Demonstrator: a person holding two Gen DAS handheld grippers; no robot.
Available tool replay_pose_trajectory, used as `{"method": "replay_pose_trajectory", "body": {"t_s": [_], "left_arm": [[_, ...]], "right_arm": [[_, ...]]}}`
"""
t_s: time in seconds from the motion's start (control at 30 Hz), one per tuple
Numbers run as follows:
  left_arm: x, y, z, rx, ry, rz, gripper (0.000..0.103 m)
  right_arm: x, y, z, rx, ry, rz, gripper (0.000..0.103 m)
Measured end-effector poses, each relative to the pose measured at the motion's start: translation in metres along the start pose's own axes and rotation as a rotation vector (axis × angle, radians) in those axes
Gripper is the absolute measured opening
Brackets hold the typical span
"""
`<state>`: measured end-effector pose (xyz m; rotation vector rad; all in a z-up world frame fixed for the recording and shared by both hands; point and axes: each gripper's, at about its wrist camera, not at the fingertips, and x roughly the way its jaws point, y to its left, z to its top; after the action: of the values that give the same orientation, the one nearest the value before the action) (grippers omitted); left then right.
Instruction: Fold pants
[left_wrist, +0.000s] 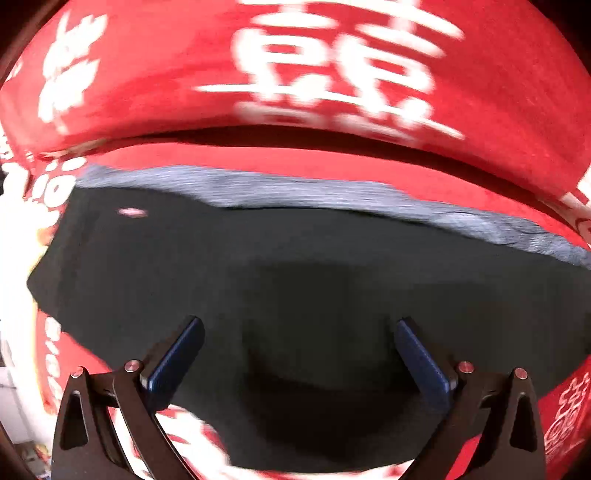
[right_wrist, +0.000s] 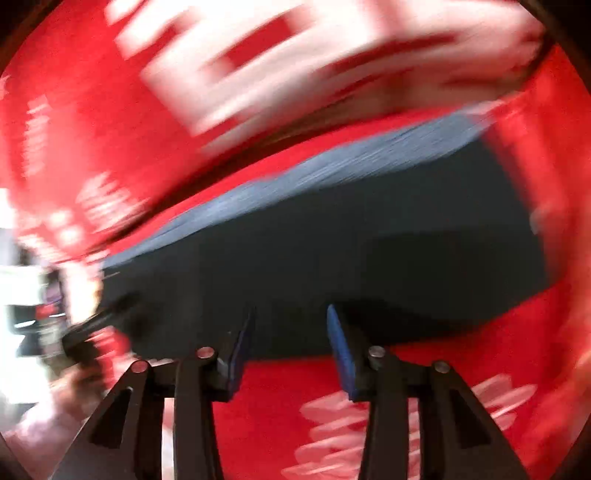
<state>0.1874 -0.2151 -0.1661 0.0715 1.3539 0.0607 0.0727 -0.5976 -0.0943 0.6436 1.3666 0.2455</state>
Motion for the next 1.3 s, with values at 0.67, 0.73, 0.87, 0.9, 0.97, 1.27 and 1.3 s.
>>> {"method": "replay_pose_trajectory", "body": {"t_s": [0.67, 0.73, 0.87, 0.9, 0.97, 1.27, 1.3], "left_arm": [[0.053, 0.173, 0.006, 0.082, -0.052, 0.069, 0.103], [0.052, 0.177, 0.001, 0.093, -0.058, 0.051, 0.103], [0.054, 0.179, -0.01, 0.132, -0.081, 0.037, 0.103], [0.053, 0.18, -0.009, 0.139, -0.076, 0.045, 0.103], [0.047, 0.175, -0.008, 0.145, -0.05, 0.068, 0.103], [0.038, 0.148, 0.03, 0.179, -0.108, 0.088, 0.103], [0.04, 0.151, 0.038, 0.157, -0.116, 0.102, 0.103]], "right_arm": [[0.214, 0.168, -0.073, 0.282, 0.058, 0.382, 0.009], [0.2, 0.181, -0.076, 0.229, 0.009, 0.383, 0.008], [0.217, 0.17, -0.105, 0.189, 0.101, 0.232, 0.008], [0.216, 0.166, -0.106, 0.217, 0.091, 0.254, 0.009], [0.207, 0.174, -0.102, 0.181, 0.136, 0.218, 0.024], [0.155, 0.219, -0.025, -0.201, -0.008, -0.024, 0.035], [0.165, 0.223, -0.009, -0.218, 0.007, -0.028, 0.035]]}}
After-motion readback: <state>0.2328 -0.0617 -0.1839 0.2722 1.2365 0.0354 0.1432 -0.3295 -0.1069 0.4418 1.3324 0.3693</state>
